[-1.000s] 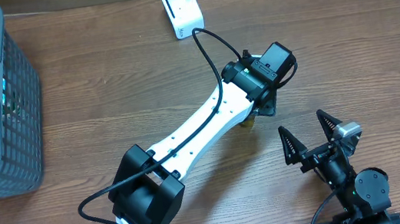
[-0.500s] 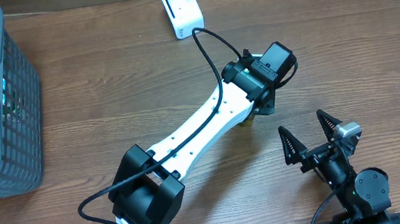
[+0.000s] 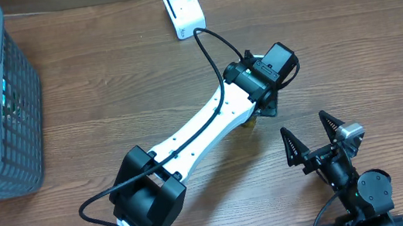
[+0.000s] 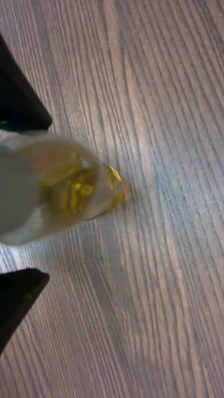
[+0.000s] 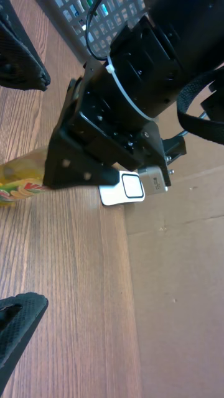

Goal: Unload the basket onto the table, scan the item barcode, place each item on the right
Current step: 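Hold the bottle's label in front of the scanner window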

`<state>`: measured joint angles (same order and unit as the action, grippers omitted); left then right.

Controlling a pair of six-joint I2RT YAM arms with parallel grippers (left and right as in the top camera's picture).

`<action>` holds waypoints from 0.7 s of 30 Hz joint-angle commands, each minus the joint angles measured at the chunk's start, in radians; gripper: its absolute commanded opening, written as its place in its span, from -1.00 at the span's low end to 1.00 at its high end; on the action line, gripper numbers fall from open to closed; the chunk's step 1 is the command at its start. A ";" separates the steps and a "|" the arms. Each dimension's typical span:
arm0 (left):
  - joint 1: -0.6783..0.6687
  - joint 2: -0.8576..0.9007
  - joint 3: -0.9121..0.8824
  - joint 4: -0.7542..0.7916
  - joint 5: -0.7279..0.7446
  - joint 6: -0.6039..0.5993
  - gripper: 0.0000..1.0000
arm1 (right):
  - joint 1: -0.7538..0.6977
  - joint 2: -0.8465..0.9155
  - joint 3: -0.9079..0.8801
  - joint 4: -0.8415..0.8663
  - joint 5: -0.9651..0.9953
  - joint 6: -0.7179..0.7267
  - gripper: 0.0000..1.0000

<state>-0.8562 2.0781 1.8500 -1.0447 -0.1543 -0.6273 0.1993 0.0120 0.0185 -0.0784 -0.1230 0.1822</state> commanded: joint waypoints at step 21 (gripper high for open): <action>0.000 0.059 0.007 0.056 -0.010 0.000 -0.22 | 0.008 -0.005 -0.010 0.005 0.009 -0.007 1.00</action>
<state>-0.8562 2.1250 1.8500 -0.9894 -0.1577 -0.6262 0.1989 0.0120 0.0185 -0.0788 -0.1230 0.1822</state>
